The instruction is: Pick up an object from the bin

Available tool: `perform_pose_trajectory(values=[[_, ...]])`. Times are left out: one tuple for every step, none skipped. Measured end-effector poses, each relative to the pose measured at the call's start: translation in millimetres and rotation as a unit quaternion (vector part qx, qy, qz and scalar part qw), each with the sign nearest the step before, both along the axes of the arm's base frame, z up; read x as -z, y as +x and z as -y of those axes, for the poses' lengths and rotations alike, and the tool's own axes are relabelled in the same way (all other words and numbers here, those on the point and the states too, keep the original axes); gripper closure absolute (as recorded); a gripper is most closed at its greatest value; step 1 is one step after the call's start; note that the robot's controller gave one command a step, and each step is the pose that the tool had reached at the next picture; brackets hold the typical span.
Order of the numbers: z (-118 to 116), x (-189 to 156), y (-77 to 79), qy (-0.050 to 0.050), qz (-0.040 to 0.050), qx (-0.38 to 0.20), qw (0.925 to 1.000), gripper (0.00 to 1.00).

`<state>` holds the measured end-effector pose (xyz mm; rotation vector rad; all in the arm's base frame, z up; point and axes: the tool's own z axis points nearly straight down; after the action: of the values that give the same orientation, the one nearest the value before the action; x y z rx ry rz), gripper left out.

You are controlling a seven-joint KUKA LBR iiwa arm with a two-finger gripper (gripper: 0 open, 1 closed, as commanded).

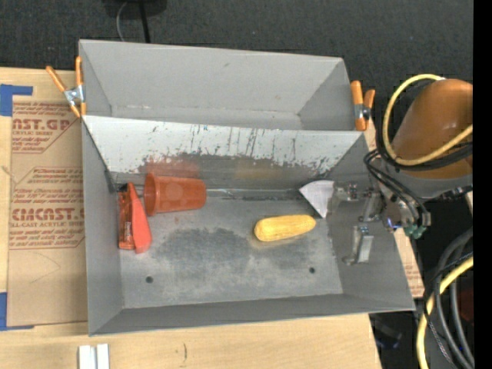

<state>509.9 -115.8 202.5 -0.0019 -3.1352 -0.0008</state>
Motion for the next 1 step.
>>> perform_pose_trajectory(values=[[-0.5, -4.6, 1.6, -0.001, 0.0039, -0.001, 1.0000, 0.00]])
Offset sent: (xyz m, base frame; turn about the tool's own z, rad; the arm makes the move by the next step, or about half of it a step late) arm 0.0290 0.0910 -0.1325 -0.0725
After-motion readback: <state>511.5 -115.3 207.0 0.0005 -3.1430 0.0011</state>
